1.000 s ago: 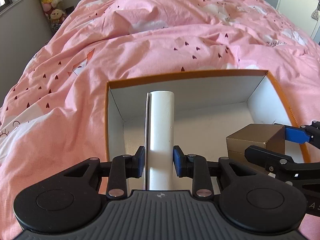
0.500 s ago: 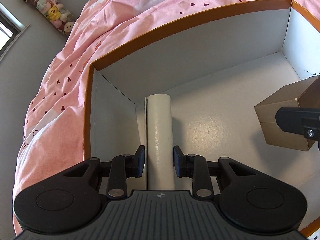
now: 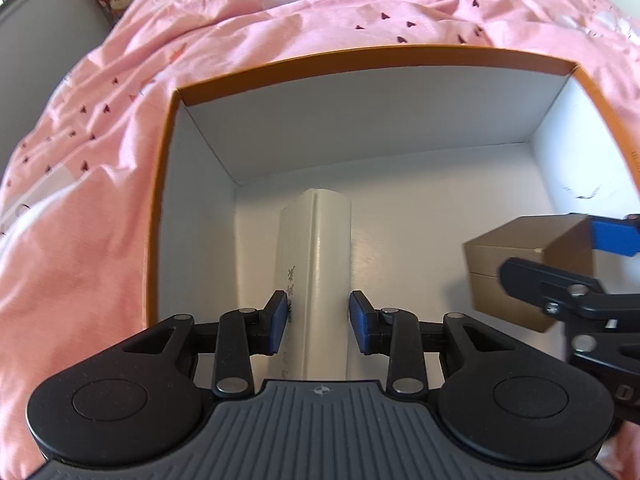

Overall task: Organize objects
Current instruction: 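Carry the white box with the left tool while the right tool carries the gold cube, then lower the white box into the orange box while the right tool places the cube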

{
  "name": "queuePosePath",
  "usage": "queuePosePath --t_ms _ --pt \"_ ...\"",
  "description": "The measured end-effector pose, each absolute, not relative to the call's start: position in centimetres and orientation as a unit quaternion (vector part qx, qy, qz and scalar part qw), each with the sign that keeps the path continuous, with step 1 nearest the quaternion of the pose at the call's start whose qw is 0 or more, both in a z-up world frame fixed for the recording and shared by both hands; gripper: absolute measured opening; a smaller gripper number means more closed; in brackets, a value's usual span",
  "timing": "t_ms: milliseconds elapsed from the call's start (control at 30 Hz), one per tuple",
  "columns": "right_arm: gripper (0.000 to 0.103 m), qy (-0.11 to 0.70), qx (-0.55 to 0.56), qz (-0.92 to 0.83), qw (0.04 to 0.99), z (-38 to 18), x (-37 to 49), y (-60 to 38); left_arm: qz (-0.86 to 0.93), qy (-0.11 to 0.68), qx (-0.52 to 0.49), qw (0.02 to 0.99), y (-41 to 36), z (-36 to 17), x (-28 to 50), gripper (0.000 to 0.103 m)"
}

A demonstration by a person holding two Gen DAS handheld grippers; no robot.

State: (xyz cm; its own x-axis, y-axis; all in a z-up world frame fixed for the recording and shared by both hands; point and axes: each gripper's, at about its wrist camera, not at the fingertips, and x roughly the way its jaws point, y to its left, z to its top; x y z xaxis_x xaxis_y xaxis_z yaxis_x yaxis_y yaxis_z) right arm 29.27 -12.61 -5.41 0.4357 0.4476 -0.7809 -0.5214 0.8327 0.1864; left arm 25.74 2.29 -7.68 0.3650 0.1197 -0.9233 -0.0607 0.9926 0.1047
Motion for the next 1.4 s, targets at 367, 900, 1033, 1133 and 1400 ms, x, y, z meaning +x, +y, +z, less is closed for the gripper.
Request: queuePosePath --t_ms 367,900,1033,1133,1400 --pt "0.061 0.457 -0.035 0.283 0.843 -5.6 29.4 -13.1 0.007 0.582 -0.063 0.811 3.5 -8.4 25.6 0.038" --pt "0.061 0.486 -0.023 0.283 0.827 -5.7 31.6 -13.4 -0.091 0.556 0.124 0.817 1.0 -8.0 28.7 0.066" --pt "0.061 0.488 -0.019 0.283 0.826 -5.7 32.1 -13.5 -0.103 0.541 0.178 0.815 -0.3 -8.8 29.4 0.067" --pt "0.061 0.489 -0.016 0.285 0.824 -5.8 32.3 -13.6 -0.117 0.518 0.245 0.811 -1.5 -9.6 29.5 0.067" --pt "0.061 0.504 -0.013 0.298 0.811 -6.3 33.1 -13.5 -0.161 0.505 0.378 0.759 -3.4 -11.9 28.7 0.064"
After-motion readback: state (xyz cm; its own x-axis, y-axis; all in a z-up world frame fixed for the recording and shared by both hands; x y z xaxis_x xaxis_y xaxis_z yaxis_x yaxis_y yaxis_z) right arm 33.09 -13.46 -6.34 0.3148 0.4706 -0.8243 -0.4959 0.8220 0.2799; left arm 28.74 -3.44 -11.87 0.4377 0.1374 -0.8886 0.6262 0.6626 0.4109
